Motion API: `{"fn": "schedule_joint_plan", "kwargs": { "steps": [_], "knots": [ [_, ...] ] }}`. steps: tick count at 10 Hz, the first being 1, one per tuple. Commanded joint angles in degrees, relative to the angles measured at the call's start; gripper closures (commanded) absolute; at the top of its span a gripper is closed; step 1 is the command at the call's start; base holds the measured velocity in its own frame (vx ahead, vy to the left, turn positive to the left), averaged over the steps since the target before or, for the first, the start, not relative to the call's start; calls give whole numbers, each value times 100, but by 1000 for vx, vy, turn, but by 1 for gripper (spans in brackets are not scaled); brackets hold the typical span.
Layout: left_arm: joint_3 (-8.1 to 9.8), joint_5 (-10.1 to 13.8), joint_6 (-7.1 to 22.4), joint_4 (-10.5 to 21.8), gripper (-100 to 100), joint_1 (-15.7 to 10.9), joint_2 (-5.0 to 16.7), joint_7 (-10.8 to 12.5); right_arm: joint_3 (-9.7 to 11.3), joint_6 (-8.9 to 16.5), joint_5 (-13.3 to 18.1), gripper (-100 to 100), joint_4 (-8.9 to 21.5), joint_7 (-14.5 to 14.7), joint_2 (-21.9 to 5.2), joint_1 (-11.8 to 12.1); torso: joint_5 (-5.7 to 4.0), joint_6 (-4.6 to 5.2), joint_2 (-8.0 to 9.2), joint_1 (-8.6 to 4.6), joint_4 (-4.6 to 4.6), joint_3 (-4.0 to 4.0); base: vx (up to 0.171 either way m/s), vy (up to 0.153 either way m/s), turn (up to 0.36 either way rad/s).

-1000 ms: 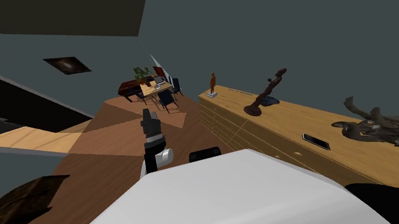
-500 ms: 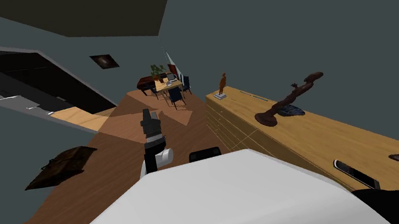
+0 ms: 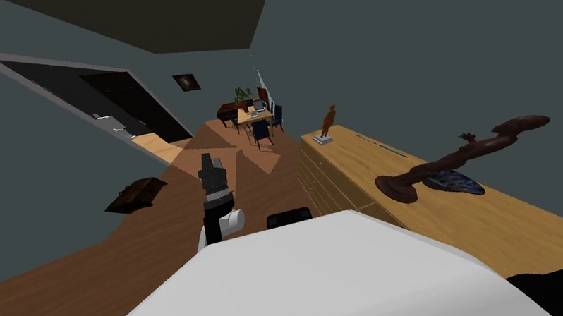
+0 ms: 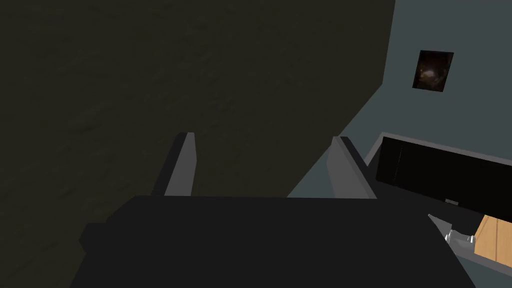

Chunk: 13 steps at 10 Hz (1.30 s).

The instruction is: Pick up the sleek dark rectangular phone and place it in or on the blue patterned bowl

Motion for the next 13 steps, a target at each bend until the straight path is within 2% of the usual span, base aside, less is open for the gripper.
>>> {"fn": "schedule_joint_plan", "kwargs": {
  "steps": [1,4,7,8,9,10,11,13],
  "knots": [
    [0,0,0,0,0,0,0,0,46,-44,120,-100,167,76,-207,133,0,0,0,0,0,0,12,-176,409],
    [1,0,0,0,0,0,1,0,144,-126,303,-100,467,170,-618,228,-8,-2,0,-33,0,0,-6,-220,423],
    [2,0,0,0,0,1,1,0,306,-243,465,-100,714,251,-989,140,-5,5,4,-18,2,3,-40,-194,316],
    [1,0,0,0,0,1,1,0,379,-290,505,-100,750,270,-1073,59,-8,1,0,-31,2,1,-50,-188,290],
    [2,0,0,0,0,1,1,0,341,-237,477,-100,711,248,-1013,95,-7,5,1,-22,2,1,-26,-76,54],
    [1,0,0,0,0,2,0,0,348,-246,483,0,717,254,-1025,86,2,12,-7,19,2,-2,-4,-18,-3],
    [1,0,0,0,0,2,0,0,432,-225,492,-100,850,258,-1001,-96,10,12,-14,47,-1,-7,-10,-1,17],
    [0,0,0,0,0,2,-1,0,545,-198,505,-100,1029,264,-970,-340,15,13,-13,65,-1,-7,-17,14,18]
  ]
}}
